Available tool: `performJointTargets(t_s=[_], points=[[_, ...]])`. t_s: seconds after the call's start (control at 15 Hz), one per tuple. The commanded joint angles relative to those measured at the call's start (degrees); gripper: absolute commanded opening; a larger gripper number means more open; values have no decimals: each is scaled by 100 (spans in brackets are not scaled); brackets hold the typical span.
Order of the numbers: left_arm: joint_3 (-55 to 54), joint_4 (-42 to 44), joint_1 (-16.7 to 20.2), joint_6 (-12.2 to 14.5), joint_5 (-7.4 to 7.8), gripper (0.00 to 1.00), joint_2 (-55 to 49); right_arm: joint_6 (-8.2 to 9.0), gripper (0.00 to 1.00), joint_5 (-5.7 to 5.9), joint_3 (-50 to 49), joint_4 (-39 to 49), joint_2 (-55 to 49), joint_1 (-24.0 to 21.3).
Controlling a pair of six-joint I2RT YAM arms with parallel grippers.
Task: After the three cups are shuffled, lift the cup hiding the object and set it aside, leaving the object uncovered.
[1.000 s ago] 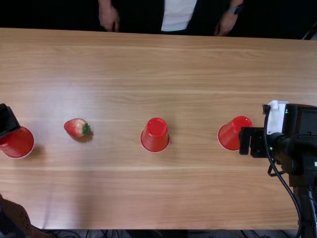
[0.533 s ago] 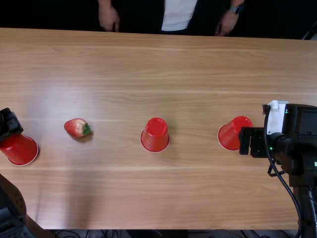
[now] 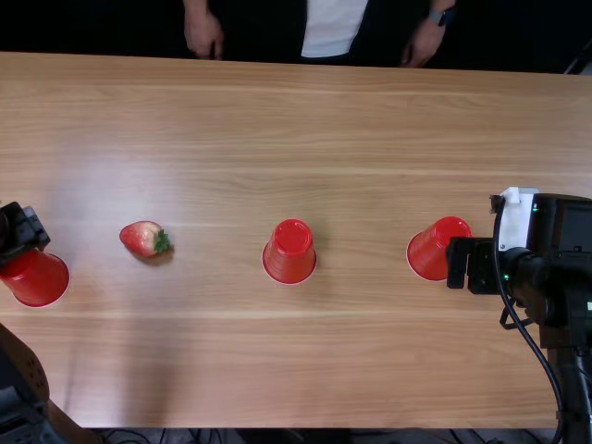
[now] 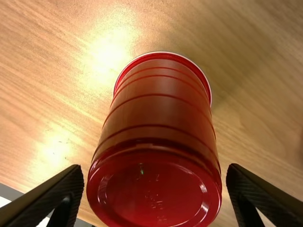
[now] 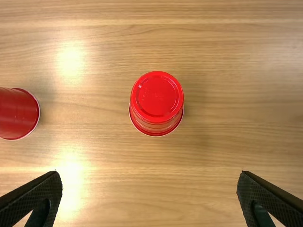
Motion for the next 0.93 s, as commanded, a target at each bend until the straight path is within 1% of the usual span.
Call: performJointTargets(t_s=[0.0, 0.33, 0.47, 0.53, 0.6, 0.67, 0.73, 0.87], points=[[-118, -32, 45, -87, -7, 100, -77, 38, 100, -10, 47, 15, -53, 55], [-135, -32, 19, -87, 25, 100, -1483, 27, 100, -20, 82, 4, -106, 73], [-135, -22, -43, -77, 88, 100, -2256, 27, 100, -20, -15, 4, -378, 73], [-144, -11, -192, -66, 109, 100, -2625, 27, 100, -20, -59, 4, -501, 64], [-197, -11, -482, -66, 215, 100, -2995, 27, 100, -20, -85, 4, -563, 81], [-372, 31, -781, -66, 352, 100, -3399, 27, 100, -20, -120, 4, -615, 99], [-742, 63, -1001, -66, 384, 100, -3794, 27, 100, -31, -164, 4, -694, 99], [-1410, 115, -1300, -66, 394, 100, -4480, 38, 100, -52, -384, 4, -923, 143]])
